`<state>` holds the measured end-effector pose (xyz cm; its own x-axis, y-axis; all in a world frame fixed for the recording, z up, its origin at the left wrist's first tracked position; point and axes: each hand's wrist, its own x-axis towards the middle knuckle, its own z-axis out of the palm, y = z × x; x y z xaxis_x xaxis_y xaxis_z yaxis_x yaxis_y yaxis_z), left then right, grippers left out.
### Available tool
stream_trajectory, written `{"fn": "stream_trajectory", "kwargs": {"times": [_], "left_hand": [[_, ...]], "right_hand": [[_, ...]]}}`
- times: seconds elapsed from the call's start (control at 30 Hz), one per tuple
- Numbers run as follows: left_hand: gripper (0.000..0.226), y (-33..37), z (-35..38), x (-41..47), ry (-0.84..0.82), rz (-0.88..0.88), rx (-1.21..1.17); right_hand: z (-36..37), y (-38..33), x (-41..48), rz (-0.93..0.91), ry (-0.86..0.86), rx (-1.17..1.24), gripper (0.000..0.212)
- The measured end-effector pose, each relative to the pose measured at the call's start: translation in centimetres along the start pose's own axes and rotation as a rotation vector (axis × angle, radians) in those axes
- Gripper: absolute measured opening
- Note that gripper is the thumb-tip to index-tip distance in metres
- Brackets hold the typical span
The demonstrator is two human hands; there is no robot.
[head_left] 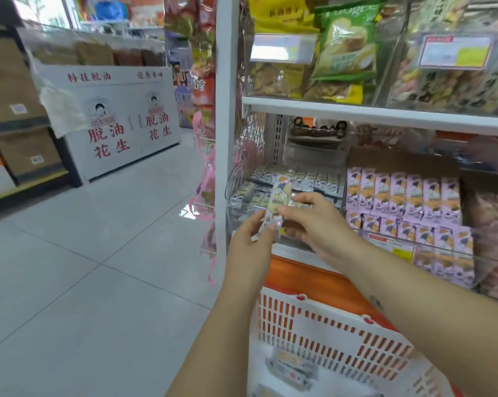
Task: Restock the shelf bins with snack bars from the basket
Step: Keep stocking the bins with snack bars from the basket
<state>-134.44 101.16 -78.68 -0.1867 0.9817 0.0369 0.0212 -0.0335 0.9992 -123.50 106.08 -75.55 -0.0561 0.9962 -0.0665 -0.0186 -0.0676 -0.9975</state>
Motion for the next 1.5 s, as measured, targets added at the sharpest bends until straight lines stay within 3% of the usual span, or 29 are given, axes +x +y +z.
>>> {"fn": "stream_trajectory", "kwargs": {"times": [0.2,0.33,0.4,0.53,0.73,0.87,1.0,1.13,1.27,1.5], "left_hand": [[0.036,-1.7,-1.0,2.4,0.12,-0.072,-0.05],[0.028,-2.3,-1.6,3.4,0.138,-0.075,-0.04],[0.027,-2.7,-1.6,3.7,0.137,-0.075,-0.003],[0.022,-3.6,-2.0,4.4,0.143,-0.064,0.012],[0.024,-4.2,-1.8,4.4,0.111,-0.065,0.09],[0.026,-4.1,-2.4,3.6,0.079,-0.011,0.206],[0.027,-5.1,-4.7,3.5,0.001,-0.013,0.415],[0.026,-8.6,-6.8,2.6,-0.001,-0.082,0.522],[0.028,-14.6,-7.3,0.9,-0.12,-0.108,0.691],[0.058,-22.7,-7.9,-0.8,-0.306,-0.035,0.914]], "right_hand": [[1.8,-1.2,9.7,-0.016,0.173,-0.126,0.024],[3.6,0.7,13.9,0.006,0.175,-0.337,0.013],[4.4,1.6,15.4,0.016,0.16,-0.471,0.023],[5.2,2.4,16.7,-0.018,0.094,-0.797,0.019],[3.7,1.8,15.3,-0.12,0.067,-0.92,0.024],[3.1,1.7,10.1,-0.424,0.133,-0.886,0.012],[1.8,4.5,2.9,-0.542,-0.033,-0.902,0.01],[-0.4,10.8,0.0,-0.405,-0.153,-0.924,0.008],[-2.5,18.8,-0.1,-0.214,-0.247,-0.984,0.015],[-6.4,30.6,1.1,0.256,-0.641,-1.34,0.034]]}}
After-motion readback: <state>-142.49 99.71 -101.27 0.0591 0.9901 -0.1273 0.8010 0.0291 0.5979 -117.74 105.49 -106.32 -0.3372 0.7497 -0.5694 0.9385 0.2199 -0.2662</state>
